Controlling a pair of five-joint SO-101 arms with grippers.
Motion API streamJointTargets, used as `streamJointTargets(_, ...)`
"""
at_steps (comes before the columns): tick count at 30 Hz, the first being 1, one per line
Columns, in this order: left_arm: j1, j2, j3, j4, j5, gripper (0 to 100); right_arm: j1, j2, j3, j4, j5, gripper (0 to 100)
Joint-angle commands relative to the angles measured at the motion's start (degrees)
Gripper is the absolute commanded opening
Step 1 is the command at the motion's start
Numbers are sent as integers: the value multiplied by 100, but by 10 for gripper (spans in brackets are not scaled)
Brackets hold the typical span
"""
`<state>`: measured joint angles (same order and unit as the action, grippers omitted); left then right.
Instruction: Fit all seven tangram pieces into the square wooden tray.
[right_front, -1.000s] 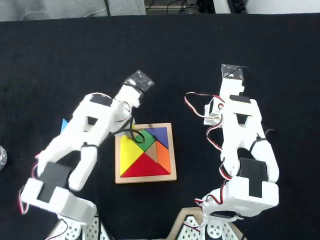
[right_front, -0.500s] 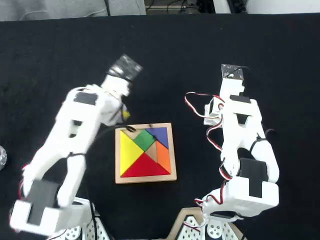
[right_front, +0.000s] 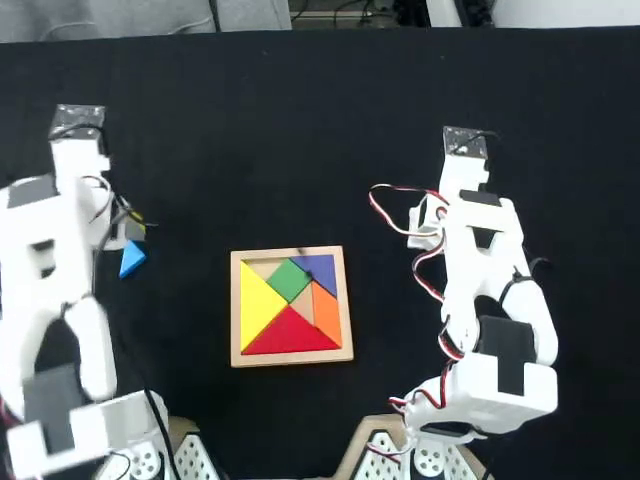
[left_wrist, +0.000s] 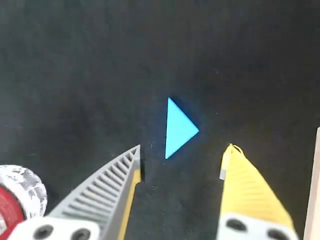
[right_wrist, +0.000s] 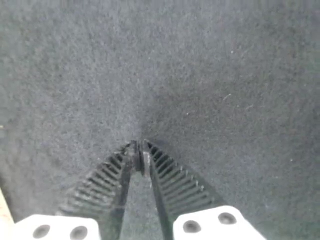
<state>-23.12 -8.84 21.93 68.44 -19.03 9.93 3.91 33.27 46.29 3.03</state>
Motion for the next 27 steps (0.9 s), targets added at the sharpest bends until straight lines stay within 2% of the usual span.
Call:
streamJointTargets(1,-40,1169,-989,246,26,258,-88,-22,-163,-88,9,11)
streamJointTargets(9,-110,2418,-1341,79,9,261,-79,-22,-154,-88,9,11)
streamJointTargets(13,-40,2541,-1288,-422,9,261,-79,-22,-154,-88,9,11)
streamJointTargets(27,312,2558,-980,-598,0,257,-79,-22,-154,-88,9,11)
